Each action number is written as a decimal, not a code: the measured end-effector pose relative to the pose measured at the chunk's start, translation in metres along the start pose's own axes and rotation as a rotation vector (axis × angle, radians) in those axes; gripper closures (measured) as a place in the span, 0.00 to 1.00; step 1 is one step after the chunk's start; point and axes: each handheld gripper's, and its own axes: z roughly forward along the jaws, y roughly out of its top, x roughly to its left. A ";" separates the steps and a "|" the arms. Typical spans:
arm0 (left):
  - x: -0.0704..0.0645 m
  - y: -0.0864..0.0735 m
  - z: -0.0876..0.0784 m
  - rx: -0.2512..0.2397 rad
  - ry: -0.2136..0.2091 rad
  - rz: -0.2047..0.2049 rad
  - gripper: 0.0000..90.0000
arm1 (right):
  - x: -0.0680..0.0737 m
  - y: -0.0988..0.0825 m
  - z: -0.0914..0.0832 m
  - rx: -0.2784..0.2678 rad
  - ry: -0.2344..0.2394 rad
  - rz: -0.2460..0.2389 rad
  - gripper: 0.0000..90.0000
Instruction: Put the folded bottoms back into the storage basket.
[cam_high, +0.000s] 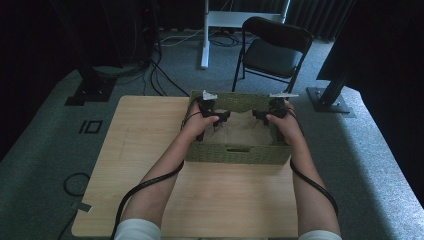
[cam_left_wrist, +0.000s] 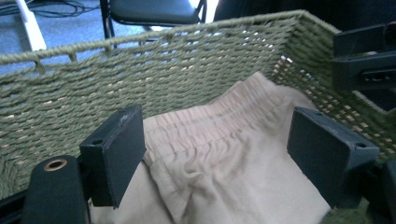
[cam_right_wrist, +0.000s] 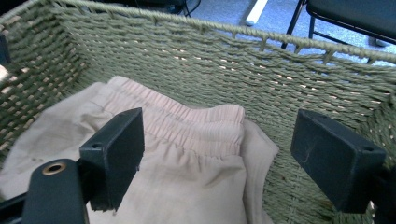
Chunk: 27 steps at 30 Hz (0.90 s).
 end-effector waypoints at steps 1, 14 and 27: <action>-0.001 0.001 -0.002 0.001 -0.006 0.000 0.22 | 0.001 0.001 -0.003 0.000 -0.001 0.013 0.19; -0.017 0.009 -0.033 -0.017 -0.036 0.010 0.20 | 0.009 -0.005 -0.029 -0.045 0.013 -0.018 0.19; -0.027 0.002 -0.059 -0.052 -0.061 0.038 0.20 | 0.017 -0.011 -0.051 -0.066 0.028 -0.075 0.16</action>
